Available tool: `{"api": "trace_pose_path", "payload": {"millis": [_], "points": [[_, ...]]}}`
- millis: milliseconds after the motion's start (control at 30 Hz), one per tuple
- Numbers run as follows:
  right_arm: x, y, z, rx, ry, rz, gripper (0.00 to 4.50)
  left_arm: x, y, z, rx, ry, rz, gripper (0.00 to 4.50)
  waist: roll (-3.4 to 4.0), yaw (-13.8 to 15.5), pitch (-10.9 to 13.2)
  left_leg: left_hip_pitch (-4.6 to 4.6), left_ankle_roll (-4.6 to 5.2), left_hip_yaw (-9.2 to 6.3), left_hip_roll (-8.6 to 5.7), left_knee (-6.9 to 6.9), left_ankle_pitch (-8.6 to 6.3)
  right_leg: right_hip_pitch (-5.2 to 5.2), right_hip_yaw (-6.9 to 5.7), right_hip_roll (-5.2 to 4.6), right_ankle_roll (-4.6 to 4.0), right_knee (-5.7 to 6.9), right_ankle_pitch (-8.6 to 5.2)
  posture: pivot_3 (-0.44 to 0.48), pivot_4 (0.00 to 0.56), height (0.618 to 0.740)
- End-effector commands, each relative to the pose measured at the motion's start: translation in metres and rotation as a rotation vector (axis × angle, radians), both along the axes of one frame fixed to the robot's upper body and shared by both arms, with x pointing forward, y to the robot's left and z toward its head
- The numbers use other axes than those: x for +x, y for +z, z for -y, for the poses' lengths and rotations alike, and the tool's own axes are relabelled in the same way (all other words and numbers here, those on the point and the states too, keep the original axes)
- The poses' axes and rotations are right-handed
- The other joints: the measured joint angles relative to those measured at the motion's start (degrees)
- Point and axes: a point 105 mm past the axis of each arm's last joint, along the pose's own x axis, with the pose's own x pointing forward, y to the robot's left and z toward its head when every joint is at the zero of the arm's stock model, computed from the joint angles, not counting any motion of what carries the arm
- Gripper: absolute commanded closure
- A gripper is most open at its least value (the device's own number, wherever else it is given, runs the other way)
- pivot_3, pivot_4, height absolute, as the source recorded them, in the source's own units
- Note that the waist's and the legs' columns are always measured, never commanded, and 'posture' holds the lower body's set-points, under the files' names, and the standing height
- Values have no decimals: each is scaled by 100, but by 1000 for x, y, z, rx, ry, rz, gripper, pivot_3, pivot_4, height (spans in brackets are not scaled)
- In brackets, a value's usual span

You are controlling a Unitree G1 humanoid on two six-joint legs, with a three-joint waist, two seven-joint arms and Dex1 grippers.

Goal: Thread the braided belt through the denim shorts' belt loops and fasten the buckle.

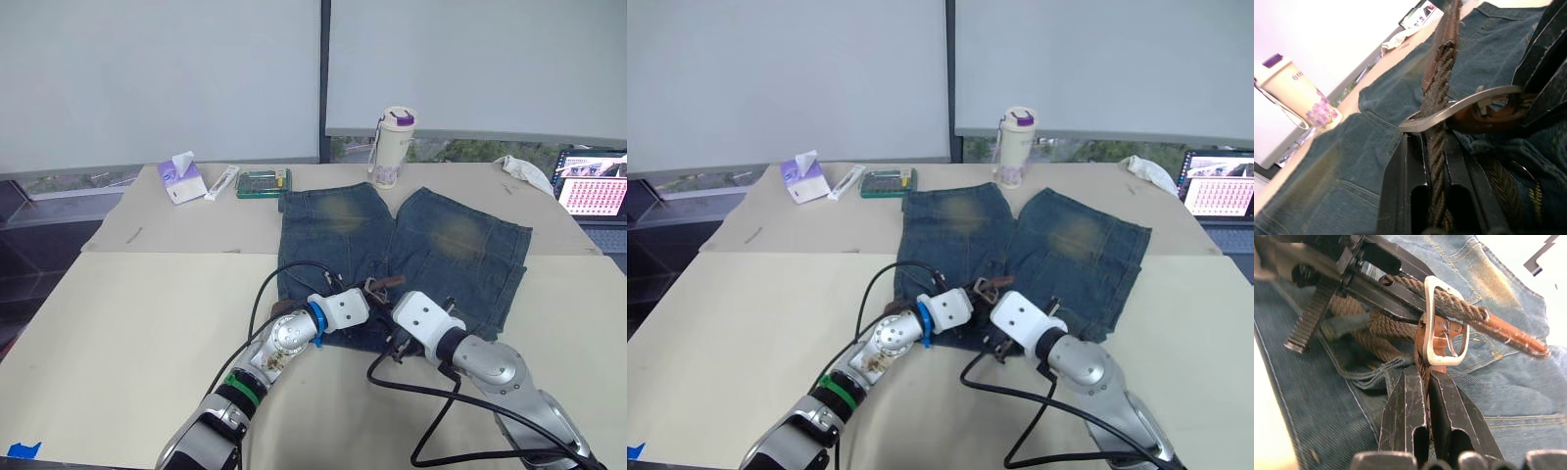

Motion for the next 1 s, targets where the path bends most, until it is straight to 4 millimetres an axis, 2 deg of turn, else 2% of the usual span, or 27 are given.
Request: {"api": "trace_pose_path", "payload": {"millis": [33, 67, 133, 267, 367, 667, 833, 1000], "points": [[-4, 16, -3, 79, 22, 25, 4085, -1, 14, 6, -36, -26, 43, 4500, -1, 3, 0, 0, 0, -1, 1, 0, 0, 0, 1, 0, 0, 0, 0, 0, 150, 740], [-7, 17, -4, 126, 22, -8, 3642, -1, 12, 5, -33, -24, 40, 4500, -1, 4, 1, -1, 0, -1, 1, 0, 0, 0, 1, 0, 0, 0, 0, 0, 150, 740], [-12, 20, 0, 222, 2, -54, 3070, 0, 9, 3, -27, -17, 34, 4500, -1, 16, 0, -2, 0, -3, 3, 0, 0, 0, 1, 0, -1, 0, 1, 0, 150, 740], [-10, 41, 14, 609, -146, -170, 1688, 1, 6, 0, -21, -10, 33, 4500, 0, 55, 0, -4, 2, -5, 8, 2, -1, 1, 3, -4, -2, 1, 2, 0, 150, 740], [-6, 46, 12, 773, -206, -262, 640, 2, 5, 1, -20, -11, 33, 4500, 4, 49, -2, -3, 4, -5, 10, 2, -2, 1, 7, -5, -3, 6, 5, 0, 150, 740], [12, 36, 0, 1259, -458, -493, 640, 3, 7, 2, -18, -11, 50, 4500, 22, 75, -13, -16, 4, -7, 3, 0, -2, -44, 14, -10, -6, 45, 6, 0, 150, 740], [20, 41, 3, 1349, -489, -493, 2122, 2, 5, 1, -18, -14, 47, 4500, 26, 37, -16, -20, 4, 4, -23, -2, -1, -69, 15, -35, -2, 74, 4, 0, 150, 740], [19, 42, 3, 1342, -483, -503, 3918, 0, 3, 0, -17, -24, 43, 4500, 29, -39, -19, -18, 5, 6, -11, -4, -1, -70, 14, -25, -1, 79, 3, 0, 150, 740]]}}
